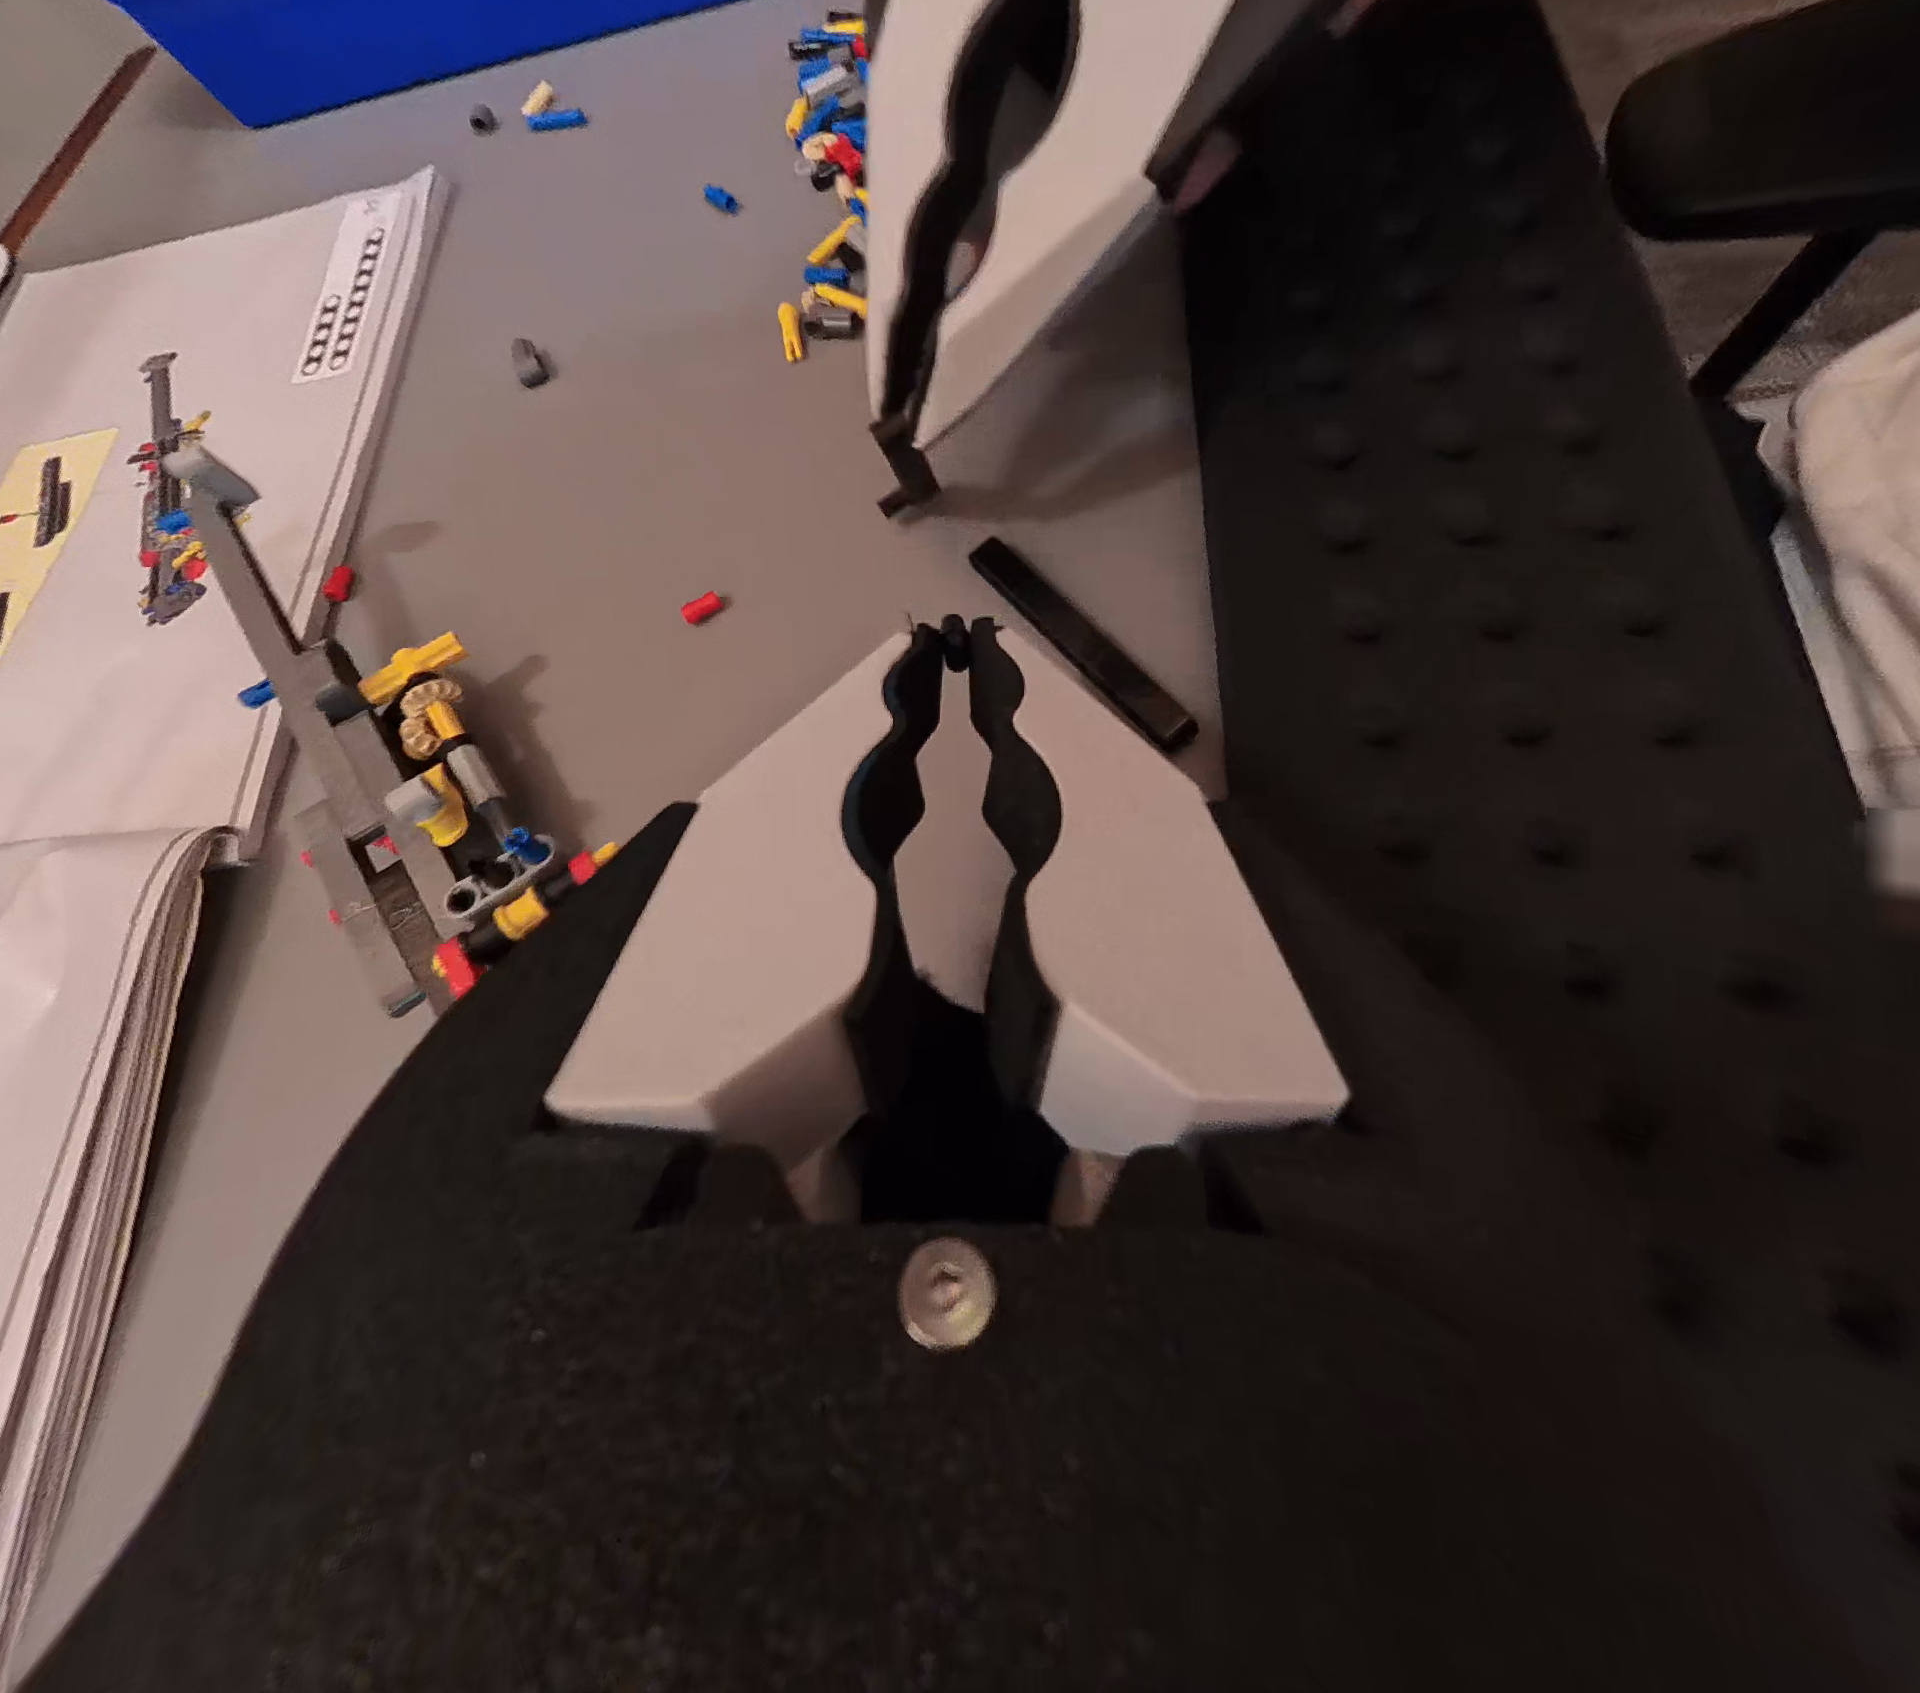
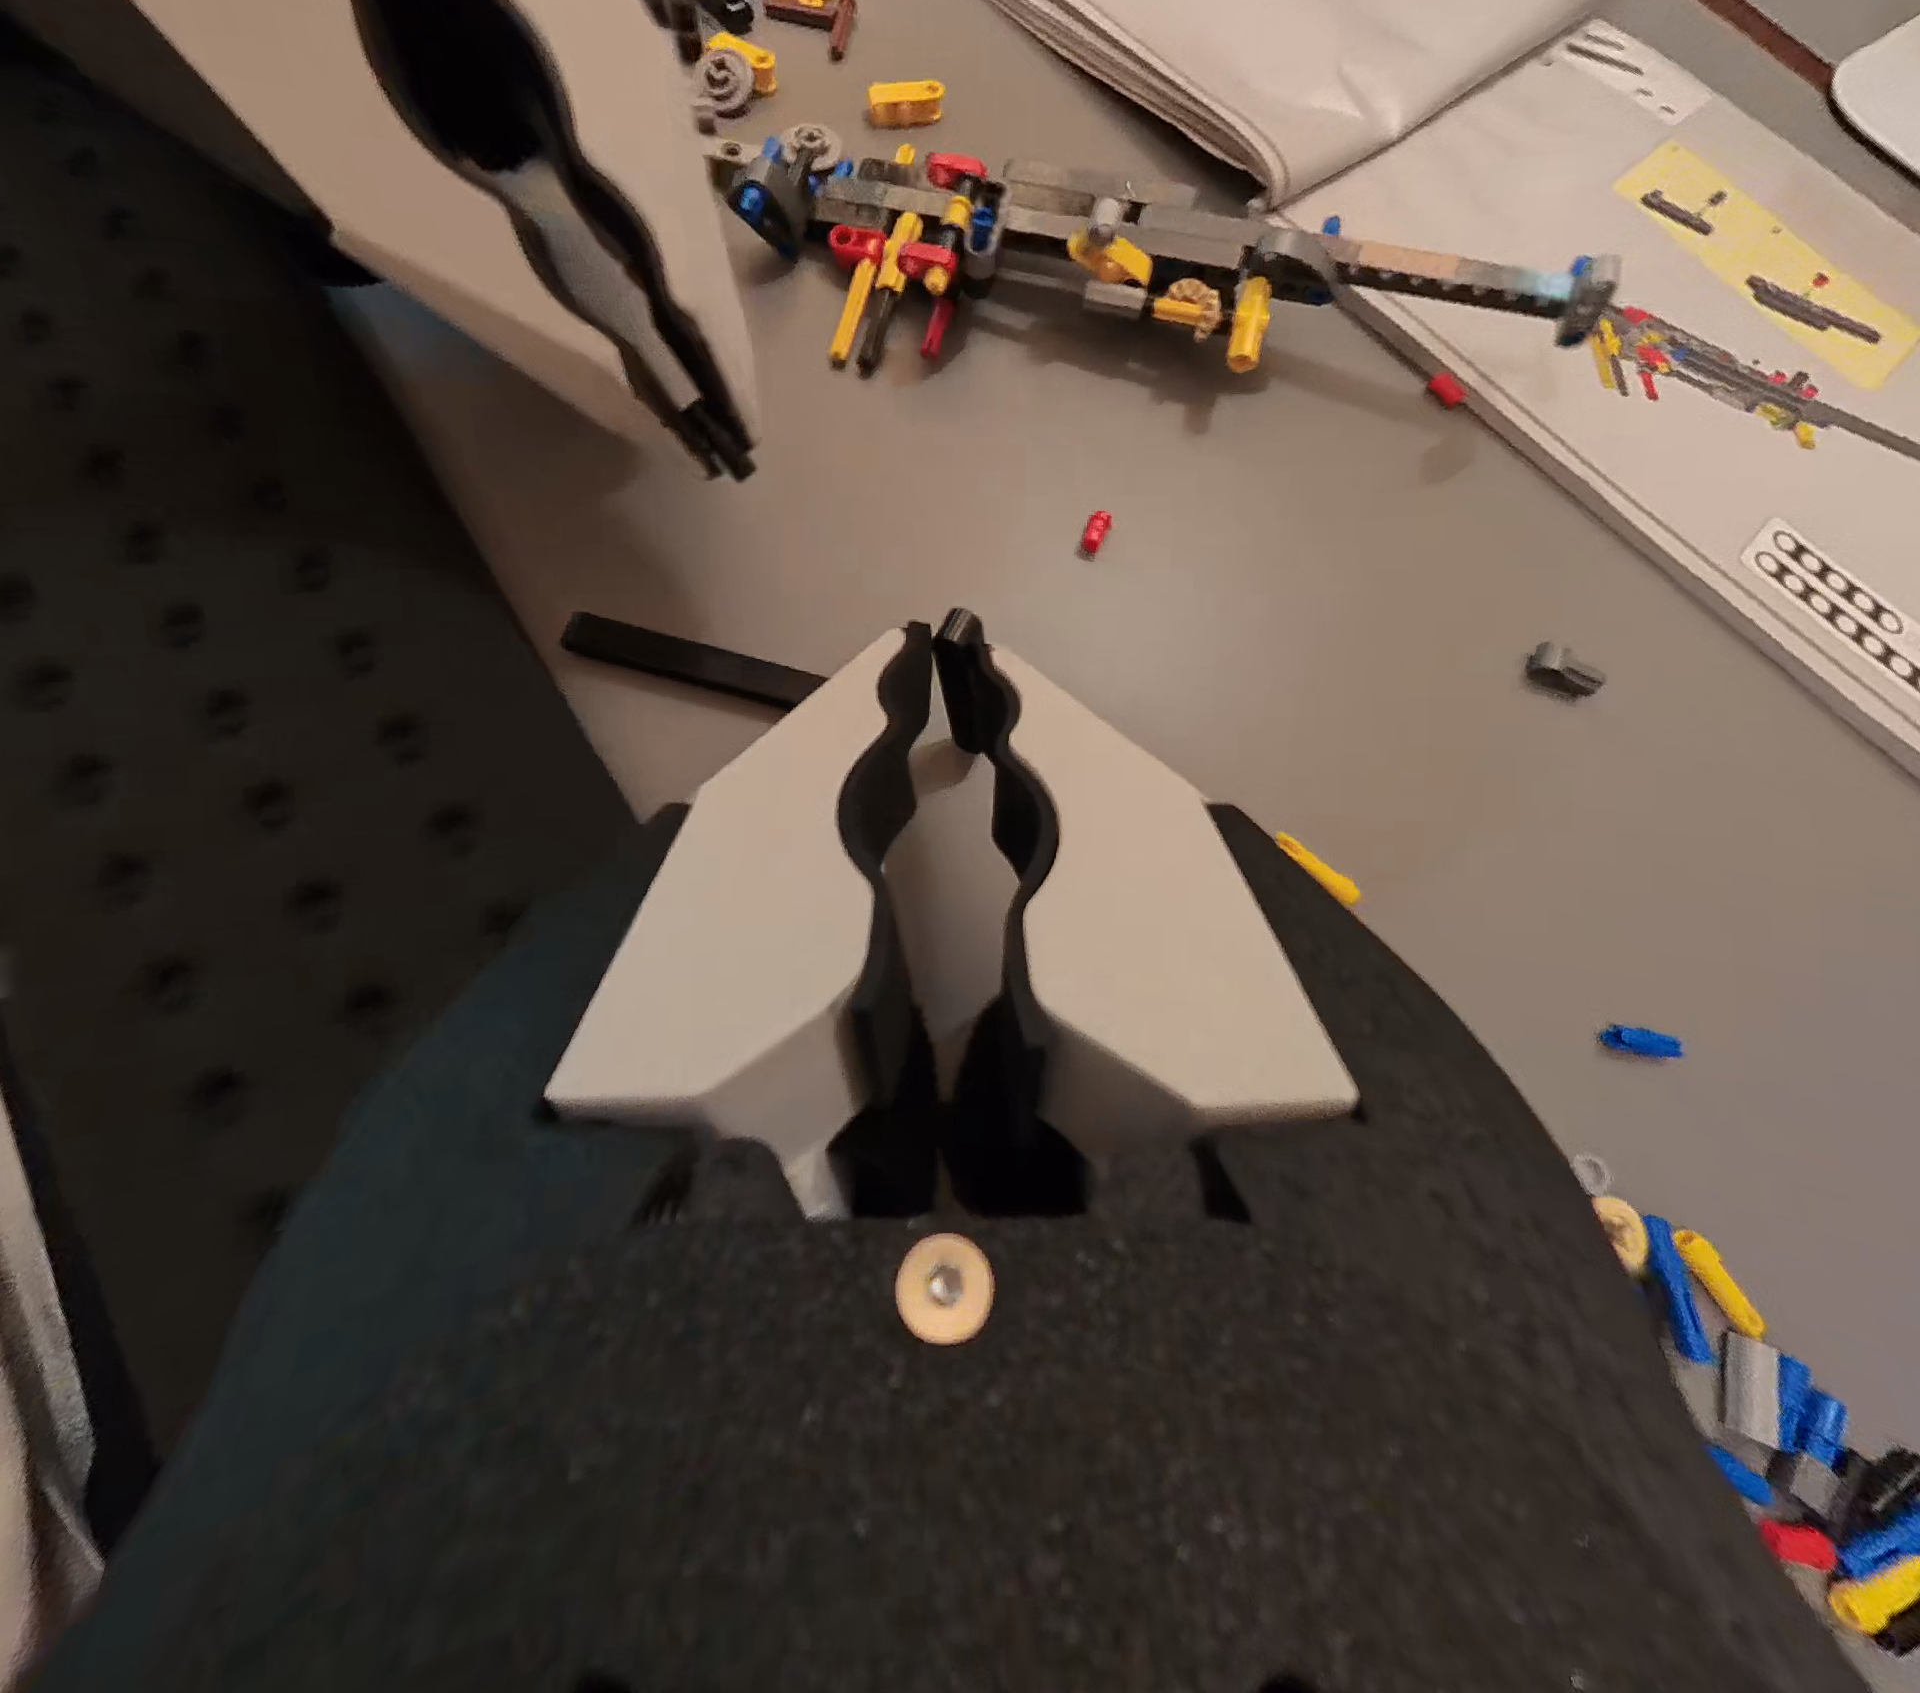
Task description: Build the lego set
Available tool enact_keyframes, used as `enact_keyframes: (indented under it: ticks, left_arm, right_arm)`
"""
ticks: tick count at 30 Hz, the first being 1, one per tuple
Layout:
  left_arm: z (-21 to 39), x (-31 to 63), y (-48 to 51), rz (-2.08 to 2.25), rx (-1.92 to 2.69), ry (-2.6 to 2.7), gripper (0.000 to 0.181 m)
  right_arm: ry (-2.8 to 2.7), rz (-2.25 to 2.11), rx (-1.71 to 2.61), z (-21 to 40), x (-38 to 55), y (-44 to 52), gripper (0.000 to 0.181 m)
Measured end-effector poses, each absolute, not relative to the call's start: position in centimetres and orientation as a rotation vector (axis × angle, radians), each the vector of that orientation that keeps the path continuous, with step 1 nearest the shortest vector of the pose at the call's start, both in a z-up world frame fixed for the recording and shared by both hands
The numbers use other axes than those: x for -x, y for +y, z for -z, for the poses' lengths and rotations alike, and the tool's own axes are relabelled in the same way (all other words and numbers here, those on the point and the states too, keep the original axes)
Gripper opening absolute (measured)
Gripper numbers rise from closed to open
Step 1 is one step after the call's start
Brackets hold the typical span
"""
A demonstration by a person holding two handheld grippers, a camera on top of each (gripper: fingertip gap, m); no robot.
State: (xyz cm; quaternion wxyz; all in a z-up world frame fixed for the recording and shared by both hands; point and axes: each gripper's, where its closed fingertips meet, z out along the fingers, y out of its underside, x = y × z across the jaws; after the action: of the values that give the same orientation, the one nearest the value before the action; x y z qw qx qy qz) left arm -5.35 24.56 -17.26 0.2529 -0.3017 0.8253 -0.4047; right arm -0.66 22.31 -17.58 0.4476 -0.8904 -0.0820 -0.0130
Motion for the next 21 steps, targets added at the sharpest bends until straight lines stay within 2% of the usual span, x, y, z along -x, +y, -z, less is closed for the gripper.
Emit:
enact_keyframes:
  ticks: [21]
  left_arm:
    - [18.3,-1.7,23.3,1.041,0.915,2.332,0.004]
  right_arm:
    - [-0.101,-0.140,2.255,18.3,-2.4,20.6,0.006]
